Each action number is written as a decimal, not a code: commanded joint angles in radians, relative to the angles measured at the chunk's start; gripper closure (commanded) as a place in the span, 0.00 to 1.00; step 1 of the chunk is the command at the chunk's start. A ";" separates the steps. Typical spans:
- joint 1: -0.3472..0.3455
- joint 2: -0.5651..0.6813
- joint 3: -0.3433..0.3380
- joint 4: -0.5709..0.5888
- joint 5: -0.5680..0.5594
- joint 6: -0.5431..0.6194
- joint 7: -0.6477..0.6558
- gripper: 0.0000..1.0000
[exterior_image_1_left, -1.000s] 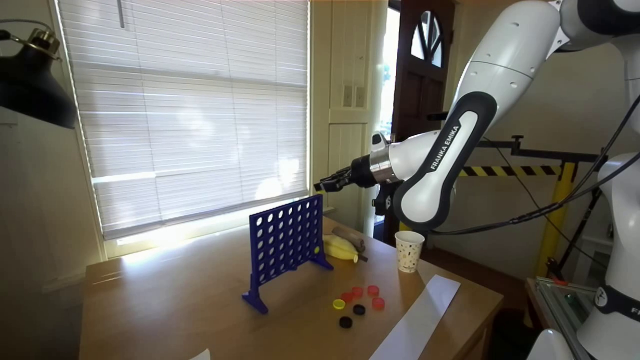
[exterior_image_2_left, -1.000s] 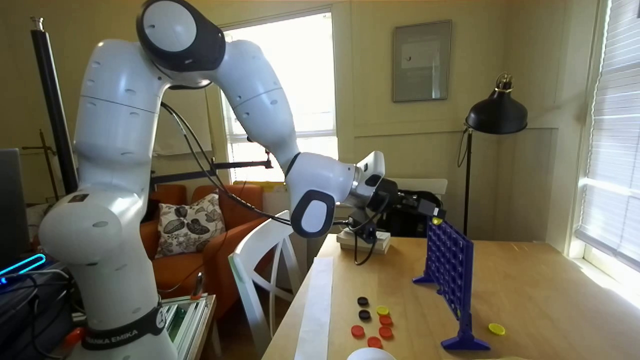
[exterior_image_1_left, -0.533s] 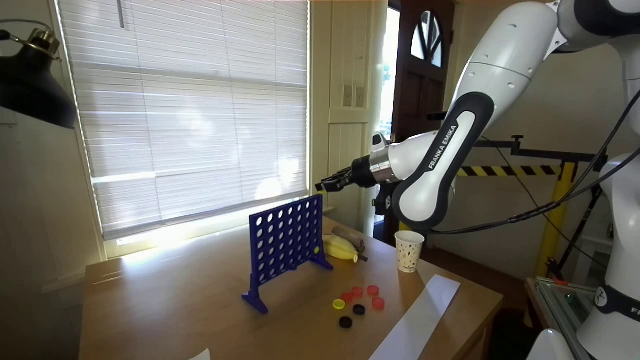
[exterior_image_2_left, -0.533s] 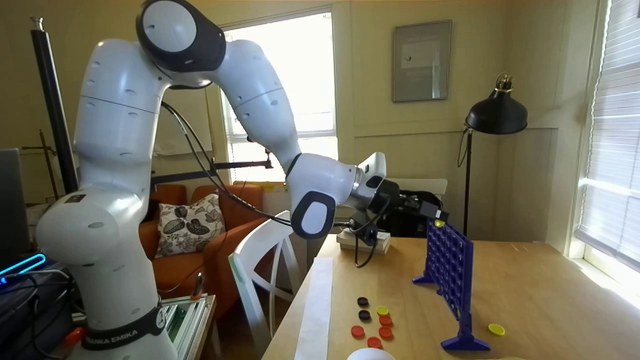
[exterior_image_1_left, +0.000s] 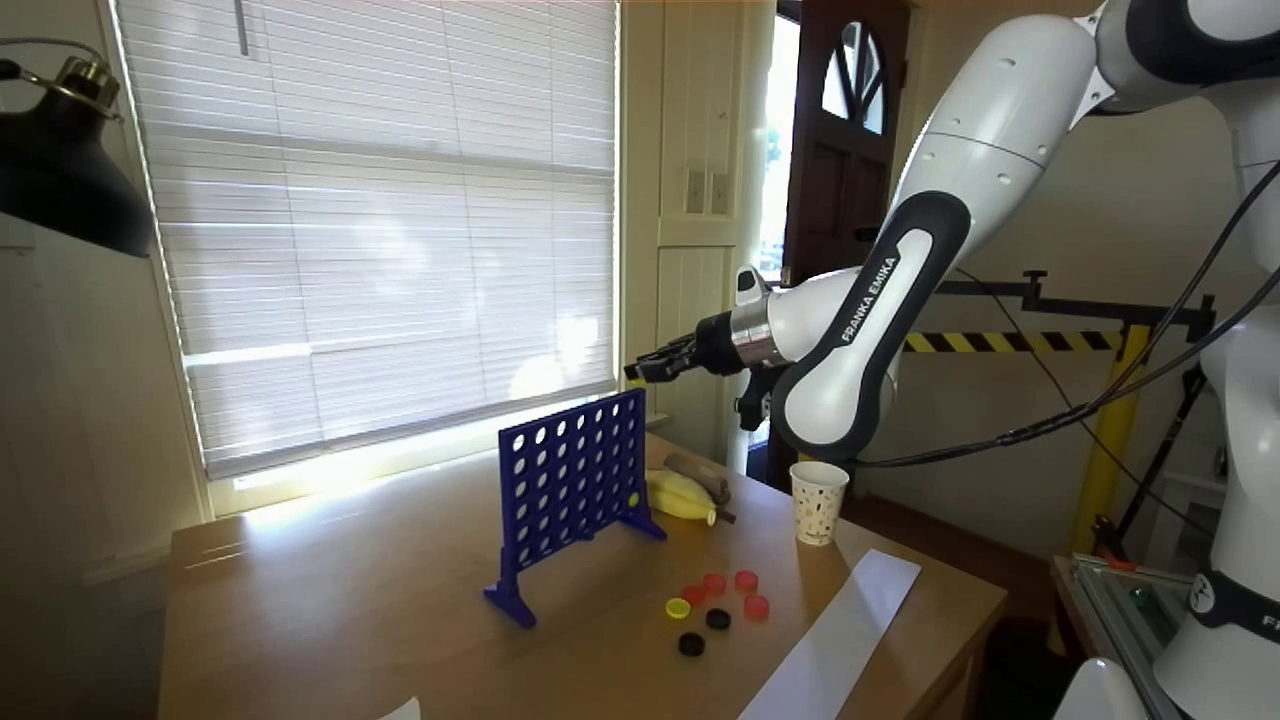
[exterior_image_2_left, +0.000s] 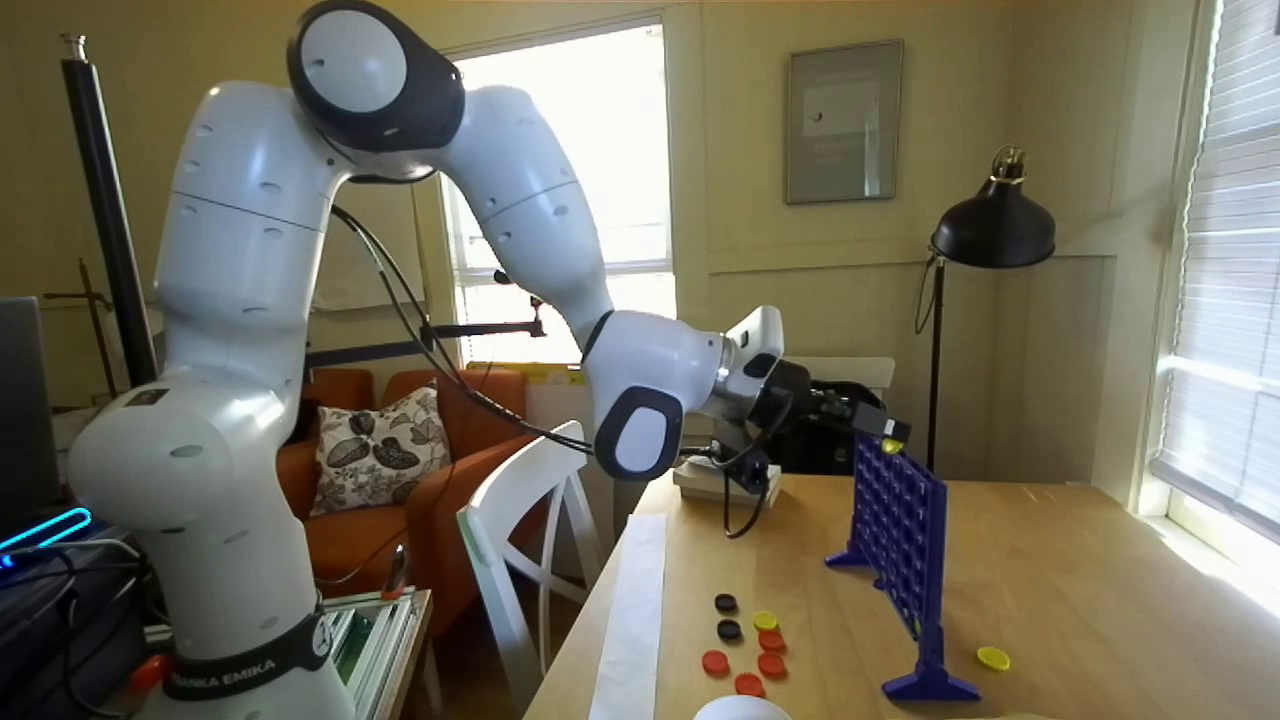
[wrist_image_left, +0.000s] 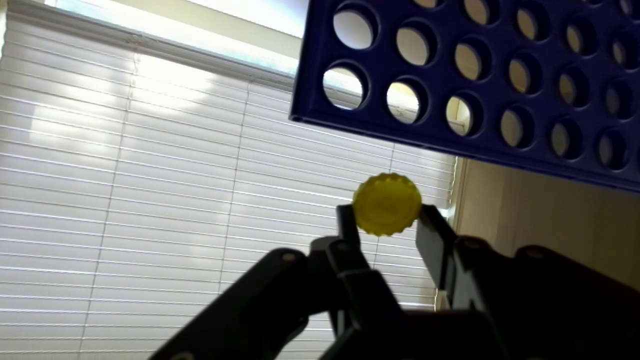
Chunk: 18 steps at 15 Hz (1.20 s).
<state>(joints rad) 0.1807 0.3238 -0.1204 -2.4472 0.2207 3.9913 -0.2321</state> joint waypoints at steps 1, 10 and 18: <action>-0.026 0.050 0.025 0.039 -0.004 0.058 -0.012 0.90; -0.043 0.104 0.032 0.084 -0.028 0.094 -0.002 0.90; -0.042 0.145 0.033 0.138 -0.037 0.089 -0.001 0.90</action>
<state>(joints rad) 0.1596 0.4347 -0.1025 -2.3460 0.2098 4.0568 -0.2321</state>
